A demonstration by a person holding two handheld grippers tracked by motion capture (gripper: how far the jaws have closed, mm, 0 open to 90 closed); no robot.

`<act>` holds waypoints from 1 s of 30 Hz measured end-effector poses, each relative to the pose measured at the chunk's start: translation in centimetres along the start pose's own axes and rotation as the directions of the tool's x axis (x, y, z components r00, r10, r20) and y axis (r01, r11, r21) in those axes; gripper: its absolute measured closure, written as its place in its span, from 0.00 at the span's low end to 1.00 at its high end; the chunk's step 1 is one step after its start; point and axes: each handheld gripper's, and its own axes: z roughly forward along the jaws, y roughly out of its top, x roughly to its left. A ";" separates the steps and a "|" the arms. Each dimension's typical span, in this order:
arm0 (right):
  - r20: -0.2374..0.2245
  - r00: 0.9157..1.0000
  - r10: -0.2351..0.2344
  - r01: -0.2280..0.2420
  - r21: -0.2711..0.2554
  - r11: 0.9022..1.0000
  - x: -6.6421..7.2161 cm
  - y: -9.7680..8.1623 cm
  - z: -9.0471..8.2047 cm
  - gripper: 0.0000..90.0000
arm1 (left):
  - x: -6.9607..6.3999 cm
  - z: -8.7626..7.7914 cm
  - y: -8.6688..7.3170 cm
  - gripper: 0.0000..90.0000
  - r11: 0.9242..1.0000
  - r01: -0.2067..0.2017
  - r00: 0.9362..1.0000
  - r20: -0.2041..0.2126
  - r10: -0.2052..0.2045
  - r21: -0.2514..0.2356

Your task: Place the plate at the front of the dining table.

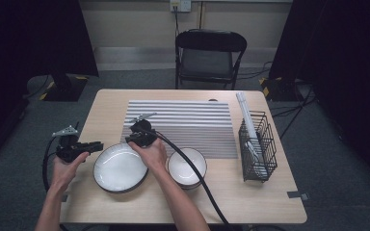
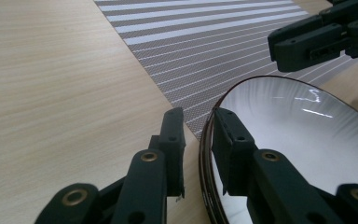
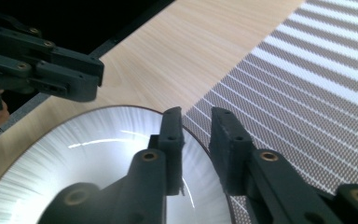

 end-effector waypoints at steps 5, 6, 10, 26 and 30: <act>0.015 1.000 0.023 -0.024 0.011 1.000 -0.5 -1.0 0.4 0.88 | 0.0 -0.3 0.2 0.82 1.000 0.008 1.000 0.008 -0.008 -0.013; 0.015 0.999 0.030 -0.030 0.015 0.999 -0.6 -1.2 0.5 0.88 | 0.0 -0.2 0.2 0.83 1.000 0.007 1.000 0.011 -0.007 -0.009; 0.024 0.999 0.044 -0.044 0.013 0.999 -0.8 -1.5 0.4 0.93 | 0.0 0.2 0.0 0.84 1.000 0.006 1.000 0.021 -0.006 0.003; 0.042 0.997 0.072 -0.072 0.006 0.997 -0.8 -1.7 0.4 0.99 | 0.2 0.7 -0.6 0.89 1.000 -0.001 1.000 0.015 0.001 -0.010; 0.046 0.996 0.075 -0.075 0.011 0.997 -0.8 -1.7 0.4 0.99 | 0.4 0.1 -0.4 0.96 0.999 0.043 0.997 0.061 -0.041 -0.032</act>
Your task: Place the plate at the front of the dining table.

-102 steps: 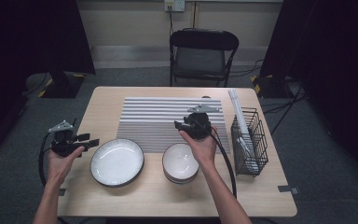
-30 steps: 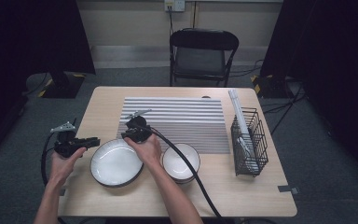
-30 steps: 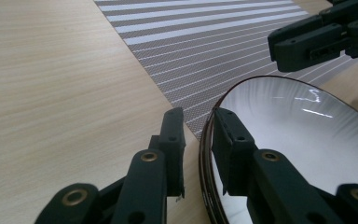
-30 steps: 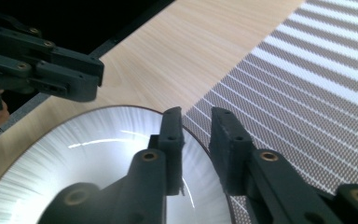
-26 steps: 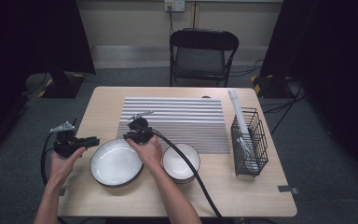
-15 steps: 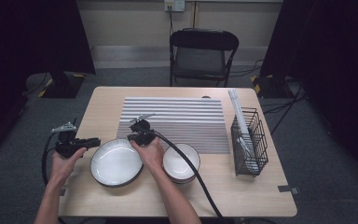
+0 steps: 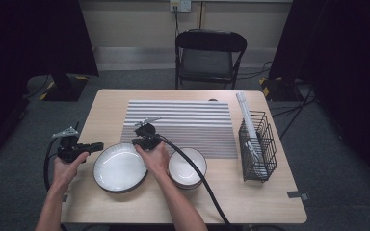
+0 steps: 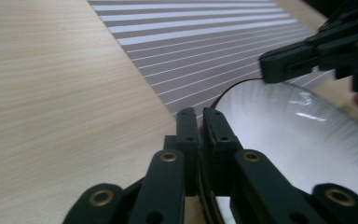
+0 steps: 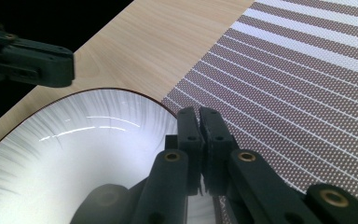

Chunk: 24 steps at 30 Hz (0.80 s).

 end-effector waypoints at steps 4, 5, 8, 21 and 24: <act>0.001 1.000 0.002 -0.002 -0.003 1.000 0.0 -0.1 0.0 0.99 | 0.1 -0.2 0.1 0.96 0.999 0.036 0.998 0.049 -0.036 -0.012; 0.000 1.000 0.005 -0.005 -0.002 1.000 0.0 -0.1 0.0 0.99 | 0.0 -0.1 0.1 0.94 0.999 0.044 0.998 0.048 -0.043 -0.004; 0.000 1.000 0.011 -0.011 -0.006 1.000 0.0 -0.1 0.0 0.98 | -0.1 0.4 0.1 0.93 0.999 0.048 0.998 0.041 -0.049 0.022; -0.006 1.000 0.021 -0.022 -0.021 1.000 0.1 -0.5 0.0 0.99 | -0.3 0.9 0.0 0.98 0.998 0.031 0.999 0.010 -0.031 0.060; -0.007 1.000 0.025 -0.025 -0.021 0.999 0.1 -0.5 0.0 0.99 | -0.2 1.0 0.0 0.97 0.997 0.037 0.999 0.024 -0.038 0.061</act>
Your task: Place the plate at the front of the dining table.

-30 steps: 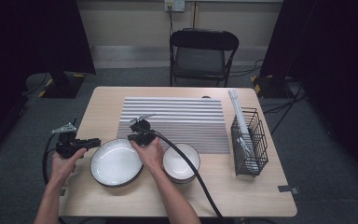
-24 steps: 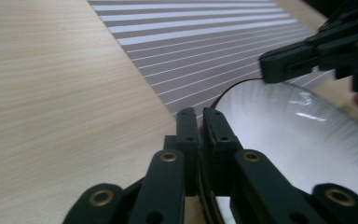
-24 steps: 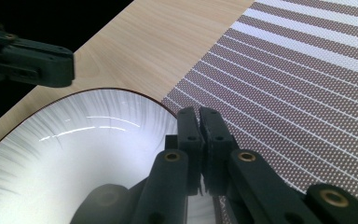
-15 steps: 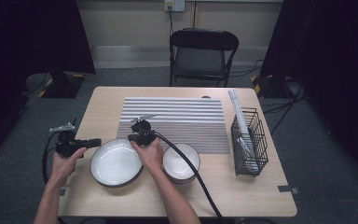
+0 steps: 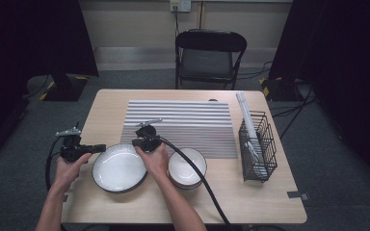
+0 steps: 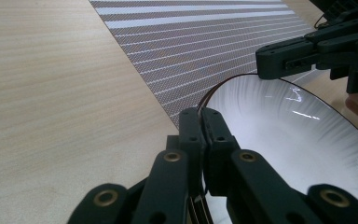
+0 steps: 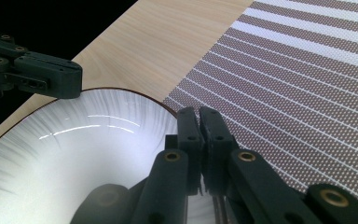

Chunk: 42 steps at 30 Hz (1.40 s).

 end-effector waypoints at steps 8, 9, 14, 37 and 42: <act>0.006 1.000 -0.006 0.006 -0.002 1.000 0.1 -0.1 0.0 0.99 | -0.1 0.3 -0.1 0.96 1.000 -0.012 1.000 -0.007 0.012 0.020; 0.003 1.000 -0.001 0.001 -0.001 1.000 0.1 -0.1 0.0 0.99 | -0.1 0.3 -0.1 0.96 1.000 -0.012 1.000 -0.008 0.012 0.020; 0.001 1.000 -0.006 0.006 -0.003 1.000 0.1 -0.2 0.1 0.99 | 0.1 0.3 -0.1 0.96 1.000 -0.002 1.000 -0.005 0.002 0.015; -0.016 1.000 -0.018 0.018 -0.018 1.000 0.1 -0.6 0.3 0.96 | 0.2 0.3 -0.1 0.97 1.000 -0.008 1.000 -0.001 0.008 0.007; -0.021 1.000 -0.017 0.016 -0.026 1.000 -0.2 -0.9 0.0 0.95 | 0.2 0.2 -0.1 0.97 1.000 -0.006 1.000 -0.001 0.006 -0.001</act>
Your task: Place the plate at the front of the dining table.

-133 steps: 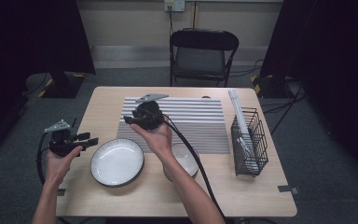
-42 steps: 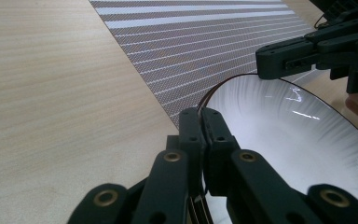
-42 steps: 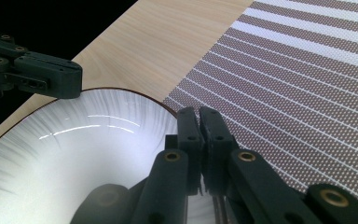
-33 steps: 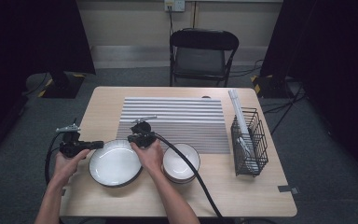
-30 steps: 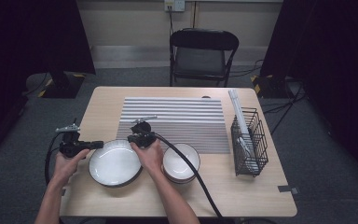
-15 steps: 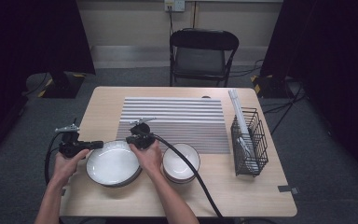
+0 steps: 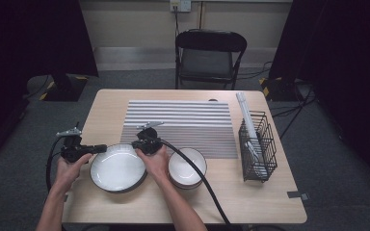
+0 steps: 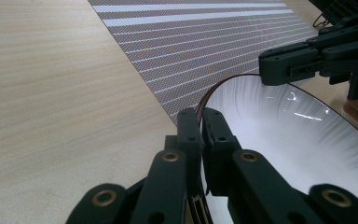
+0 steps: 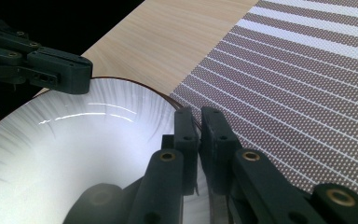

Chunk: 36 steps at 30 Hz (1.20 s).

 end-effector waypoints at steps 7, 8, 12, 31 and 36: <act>-0.001 1.000 -0.002 0.002 0.004 1.000 0.1 -0.2 0.0 0.95 | 0.3 -0.3 0.0 0.97 1.000 0.013 1.000 0.019 -0.013 -0.016; -0.003 1.000 0.004 -0.004 0.008 1.000 0.1 -0.3 0.0 0.94 | 0.3 -0.3 0.0 0.97 1.000 0.015 1.000 0.015 -0.014 -0.018; -0.029 1.000 0.009 -0.008 0.027 1.000 0.3 -0.9 0.6 0.89 | 0.5 -0.6 0.0 0.97 0.999 0.028 1.000 0.015 -0.027 -0.035; -0.049 0.999 0.016 -0.015 0.005 1.000 0.1 -0.6 0.8 0.91 | 0.4 -0.3 0.0 0.95 0.999 0.023 1.000 0.003 -0.023 -0.024; -0.049 0.999 0.018 -0.018 -0.002 1.000 0.2 -0.4 1.0 0.91 | 0.5 -0.6 0.1 0.96 0.999 0.013 1.000 -0.008 -0.013 -0.040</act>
